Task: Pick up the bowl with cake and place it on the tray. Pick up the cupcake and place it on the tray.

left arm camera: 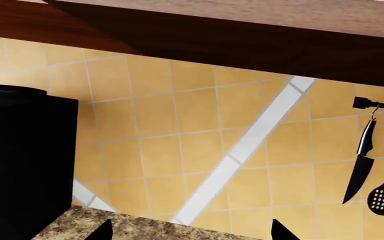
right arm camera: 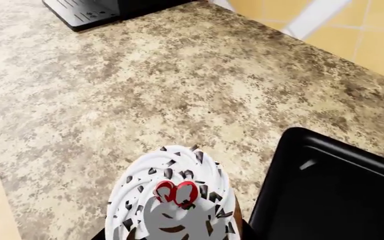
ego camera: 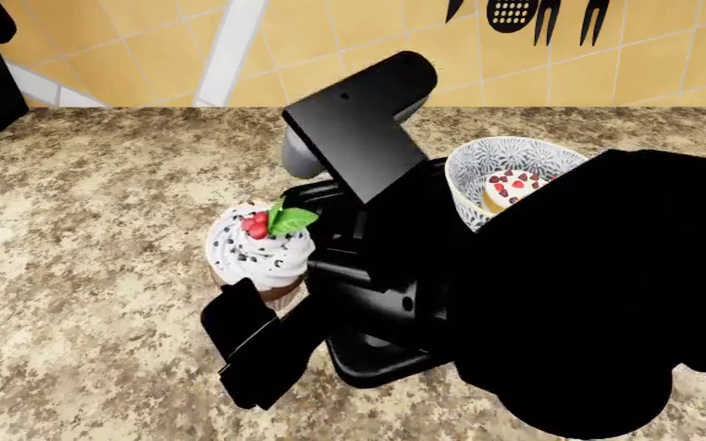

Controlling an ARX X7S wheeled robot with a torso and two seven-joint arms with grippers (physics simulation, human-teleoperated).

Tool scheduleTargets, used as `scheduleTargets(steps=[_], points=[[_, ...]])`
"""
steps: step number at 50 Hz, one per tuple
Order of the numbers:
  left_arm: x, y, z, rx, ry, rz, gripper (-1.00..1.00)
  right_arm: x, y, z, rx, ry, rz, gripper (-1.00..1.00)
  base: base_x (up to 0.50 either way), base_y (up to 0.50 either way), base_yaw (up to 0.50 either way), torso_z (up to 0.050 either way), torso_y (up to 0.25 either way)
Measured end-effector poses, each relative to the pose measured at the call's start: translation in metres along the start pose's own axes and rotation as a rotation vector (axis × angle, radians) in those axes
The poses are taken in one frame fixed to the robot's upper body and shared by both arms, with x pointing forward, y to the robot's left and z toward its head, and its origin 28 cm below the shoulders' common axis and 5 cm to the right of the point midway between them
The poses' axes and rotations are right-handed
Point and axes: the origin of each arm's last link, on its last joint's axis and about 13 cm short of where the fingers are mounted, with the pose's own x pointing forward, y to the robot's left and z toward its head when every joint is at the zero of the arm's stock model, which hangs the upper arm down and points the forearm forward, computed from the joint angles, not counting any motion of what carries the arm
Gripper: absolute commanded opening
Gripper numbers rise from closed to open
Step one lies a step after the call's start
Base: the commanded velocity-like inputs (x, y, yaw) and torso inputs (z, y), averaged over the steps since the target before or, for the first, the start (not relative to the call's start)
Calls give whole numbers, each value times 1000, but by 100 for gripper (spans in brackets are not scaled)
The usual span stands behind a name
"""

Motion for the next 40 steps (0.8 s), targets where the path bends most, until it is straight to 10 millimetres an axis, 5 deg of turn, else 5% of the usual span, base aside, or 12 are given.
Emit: scheduleTargets(steps=[13,40], points=[[1,0,0,0,1,1,100,-15,-15,6,24,-24,-70,-100,0,0,0,0,0],[1,-1,-2,5,5,2,100,-31,-38,-12,116,-17,-331,-100,0,0,0,0,0]])
